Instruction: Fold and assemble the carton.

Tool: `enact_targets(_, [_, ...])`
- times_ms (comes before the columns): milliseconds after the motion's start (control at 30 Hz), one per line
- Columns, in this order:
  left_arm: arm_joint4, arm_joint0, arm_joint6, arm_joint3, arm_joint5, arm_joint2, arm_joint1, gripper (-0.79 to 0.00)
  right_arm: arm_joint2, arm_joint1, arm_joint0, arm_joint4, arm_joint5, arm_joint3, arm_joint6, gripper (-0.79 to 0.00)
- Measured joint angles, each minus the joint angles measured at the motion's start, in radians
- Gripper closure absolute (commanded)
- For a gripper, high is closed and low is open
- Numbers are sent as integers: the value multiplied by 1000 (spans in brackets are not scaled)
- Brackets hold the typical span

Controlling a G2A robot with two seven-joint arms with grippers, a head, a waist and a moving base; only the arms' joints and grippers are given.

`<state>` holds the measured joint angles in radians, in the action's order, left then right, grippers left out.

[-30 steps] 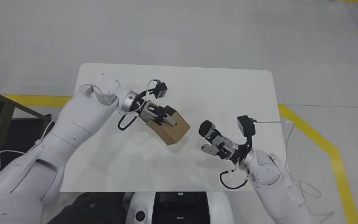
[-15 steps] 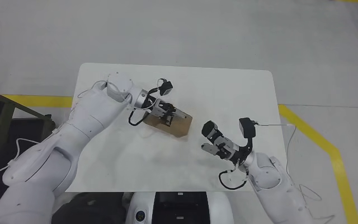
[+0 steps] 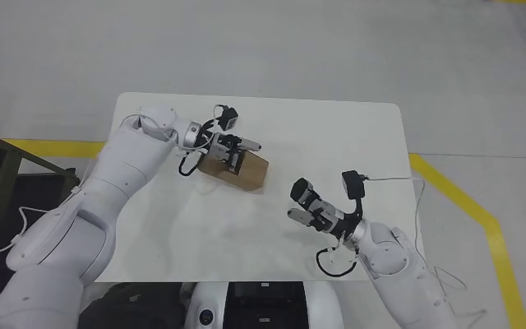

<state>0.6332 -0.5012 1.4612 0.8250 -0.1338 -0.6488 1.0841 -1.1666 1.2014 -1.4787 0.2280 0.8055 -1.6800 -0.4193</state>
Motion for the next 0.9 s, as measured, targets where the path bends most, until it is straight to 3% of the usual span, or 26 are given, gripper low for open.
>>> enact_targets(100, [8, -21, 4, 7, 2, -37, -18, -785, 22, 1, 22, -12, -19, 13, -19, -785])
enact_targets(200, [-38, -39, -4, 21, 69, -52, -35, -785, 41, 3, 44, -25, -34, 24, -34, -785])
enact_targets(367, [-228, -44, -179, 61, 159, -41, -51, -785, 56, 3, 58, -27, -40, 31, -35, -785])
enact_targets(467, [-253, -62, -228, 107, 204, -62, -61, -785, 60, 3, 59, -25, -42, 29, -30, -785])
enact_targets(700, [-211, -130, -230, 191, 200, -176, -108, -785, 66, 0, 57, -22, -34, 24, -23, -785])
enact_targets(900, [-199, -231, -212, 301, 215, -294, -161, -785, 78, -1, 67, -30, -33, 29, -30, -785])
